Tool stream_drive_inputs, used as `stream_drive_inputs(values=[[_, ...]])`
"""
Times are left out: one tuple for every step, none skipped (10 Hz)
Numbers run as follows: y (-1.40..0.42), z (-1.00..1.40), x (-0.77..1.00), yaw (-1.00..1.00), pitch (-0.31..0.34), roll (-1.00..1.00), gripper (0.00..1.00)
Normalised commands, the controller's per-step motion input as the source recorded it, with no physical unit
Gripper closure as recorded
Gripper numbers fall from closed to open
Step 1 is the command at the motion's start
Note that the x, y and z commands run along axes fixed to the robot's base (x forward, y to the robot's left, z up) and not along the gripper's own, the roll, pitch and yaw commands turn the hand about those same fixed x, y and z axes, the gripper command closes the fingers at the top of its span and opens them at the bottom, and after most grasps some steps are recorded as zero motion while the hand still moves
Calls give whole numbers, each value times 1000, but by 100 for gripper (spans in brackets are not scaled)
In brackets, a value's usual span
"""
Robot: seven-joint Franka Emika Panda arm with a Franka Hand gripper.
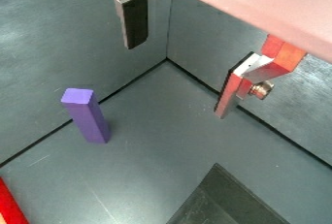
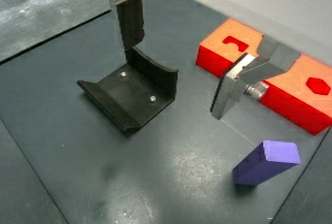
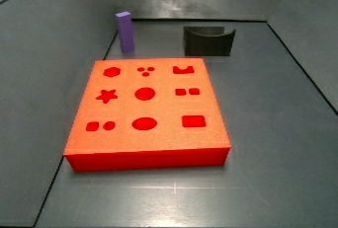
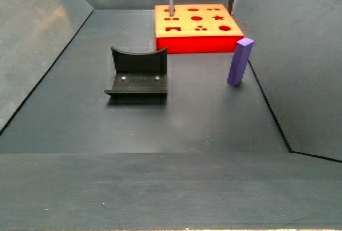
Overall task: Pick up the rectangle object. Move up. Move to above the board. Insert the rectangle object.
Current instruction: Pick up the rectangle object.
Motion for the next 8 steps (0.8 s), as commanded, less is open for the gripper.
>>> stream_drive_inputs(values=[[-37, 0, -654, 240, -26, 74, 0], [-360, -169, -583, 649, -101, 81, 0], [-386, -231, -226, 834, -7, 61, 0], [-389, -243, -220, 823, -9, 56, 0], [-380, -431, -243, 760, -41, 63, 0], [-354, -517, -237, 754, -89, 69, 0], [-343, -543, -251, 766, -86, 80, 0], [-311, -540, -420, 700, -73, 69, 0]])
